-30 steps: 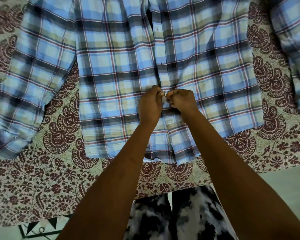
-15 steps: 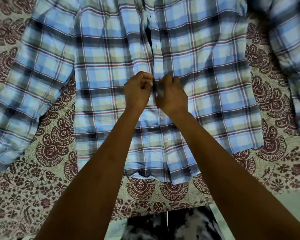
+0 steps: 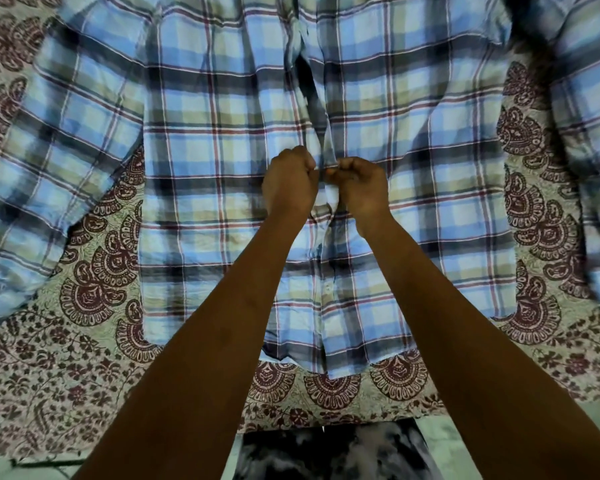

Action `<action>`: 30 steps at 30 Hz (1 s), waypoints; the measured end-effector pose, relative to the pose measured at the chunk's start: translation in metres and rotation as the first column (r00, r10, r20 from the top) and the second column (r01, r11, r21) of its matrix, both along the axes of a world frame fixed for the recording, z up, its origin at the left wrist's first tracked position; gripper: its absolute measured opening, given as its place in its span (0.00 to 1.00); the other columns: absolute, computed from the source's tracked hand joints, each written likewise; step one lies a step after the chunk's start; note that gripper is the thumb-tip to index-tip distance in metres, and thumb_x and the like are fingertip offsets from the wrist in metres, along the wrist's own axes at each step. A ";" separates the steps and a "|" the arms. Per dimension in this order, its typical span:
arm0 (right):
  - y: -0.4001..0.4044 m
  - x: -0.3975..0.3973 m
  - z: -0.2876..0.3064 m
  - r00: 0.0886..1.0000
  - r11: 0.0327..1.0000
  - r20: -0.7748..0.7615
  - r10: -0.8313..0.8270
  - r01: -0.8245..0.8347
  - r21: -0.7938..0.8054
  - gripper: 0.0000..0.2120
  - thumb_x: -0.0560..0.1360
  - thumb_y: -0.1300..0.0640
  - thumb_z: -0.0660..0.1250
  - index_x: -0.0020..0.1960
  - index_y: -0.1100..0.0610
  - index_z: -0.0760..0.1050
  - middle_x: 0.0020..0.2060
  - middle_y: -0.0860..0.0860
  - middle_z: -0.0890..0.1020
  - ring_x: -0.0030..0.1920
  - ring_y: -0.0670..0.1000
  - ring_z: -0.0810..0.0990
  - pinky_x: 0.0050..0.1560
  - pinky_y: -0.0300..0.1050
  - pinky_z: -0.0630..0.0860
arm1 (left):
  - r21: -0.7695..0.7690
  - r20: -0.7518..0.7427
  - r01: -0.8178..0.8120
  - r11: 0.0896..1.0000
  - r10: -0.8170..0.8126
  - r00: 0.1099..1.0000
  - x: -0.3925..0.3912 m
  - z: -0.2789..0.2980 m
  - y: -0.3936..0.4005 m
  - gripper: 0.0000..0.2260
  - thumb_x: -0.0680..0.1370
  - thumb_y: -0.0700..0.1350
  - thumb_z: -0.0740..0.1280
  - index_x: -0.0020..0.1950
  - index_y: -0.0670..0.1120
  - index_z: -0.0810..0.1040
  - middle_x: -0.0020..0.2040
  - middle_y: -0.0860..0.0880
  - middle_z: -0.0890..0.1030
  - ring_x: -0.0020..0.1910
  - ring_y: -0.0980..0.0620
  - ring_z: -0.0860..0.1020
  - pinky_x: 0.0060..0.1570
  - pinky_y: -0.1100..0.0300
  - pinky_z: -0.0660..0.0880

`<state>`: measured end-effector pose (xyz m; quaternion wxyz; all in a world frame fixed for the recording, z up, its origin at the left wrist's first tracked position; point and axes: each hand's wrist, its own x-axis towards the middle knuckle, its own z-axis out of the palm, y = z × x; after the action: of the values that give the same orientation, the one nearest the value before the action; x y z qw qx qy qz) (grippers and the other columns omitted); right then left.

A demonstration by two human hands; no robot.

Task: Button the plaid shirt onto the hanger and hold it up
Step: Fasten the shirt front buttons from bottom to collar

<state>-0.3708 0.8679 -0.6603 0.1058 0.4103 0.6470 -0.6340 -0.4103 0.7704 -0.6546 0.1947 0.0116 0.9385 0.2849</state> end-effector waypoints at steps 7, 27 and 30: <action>0.001 0.001 0.001 0.992 0.978 -0.023 -0.121 0.115 -0.173 0.16 0.72 0.73 0.63 0.33 0.55 0.73 0.31 0.48 0.78 0.38 0.50 0.76 0.57 0.52 0.76 | 0.072 0.098 -0.110 0.991 0.103 0.990 -0.006 0.010 0.006 0.04 0.72 0.38 0.67 0.41 0.41 0.82 0.42 0.44 0.84 0.42 0.49 0.81 0.41 0.61 0.76; 0.003 0.011 0.006 0.994 0.981 -0.065 -0.085 0.073 -0.178 0.08 0.76 0.62 0.63 0.41 0.64 0.77 0.26 0.54 0.71 0.26 0.48 0.67 0.28 0.39 0.67 | 0.286 0.396 -0.386 0.877 0.258 0.881 -0.005 0.012 0.000 0.04 0.74 0.35 0.66 0.42 0.39 0.81 0.35 0.45 0.80 0.34 0.50 0.78 0.45 0.55 0.80; 0.006 0.008 0.004 0.994 0.978 -0.081 -0.073 0.055 -0.202 0.07 0.74 0.64 0.66 0.38 0.59 0.79 0.24 0.49 0.77 0.26 0.48 0.71 0.29 0.39 0.70 | 0.316 0.449 -0.462 0.829 0.298 0.842 -0.004 0.012 0.000 0.03 0.74 0.34 0.67 0.44 0.37 0.80 0.39 0.43 0.80 0.34 0.51 0.78 0.38 0.62 0.79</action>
<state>-0.3623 0.8744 -0.6559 0.0975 0.3900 0.5707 -0.7161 -0.4138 0.7701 -0.6427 0.3041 -0.1937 0.7832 0.5066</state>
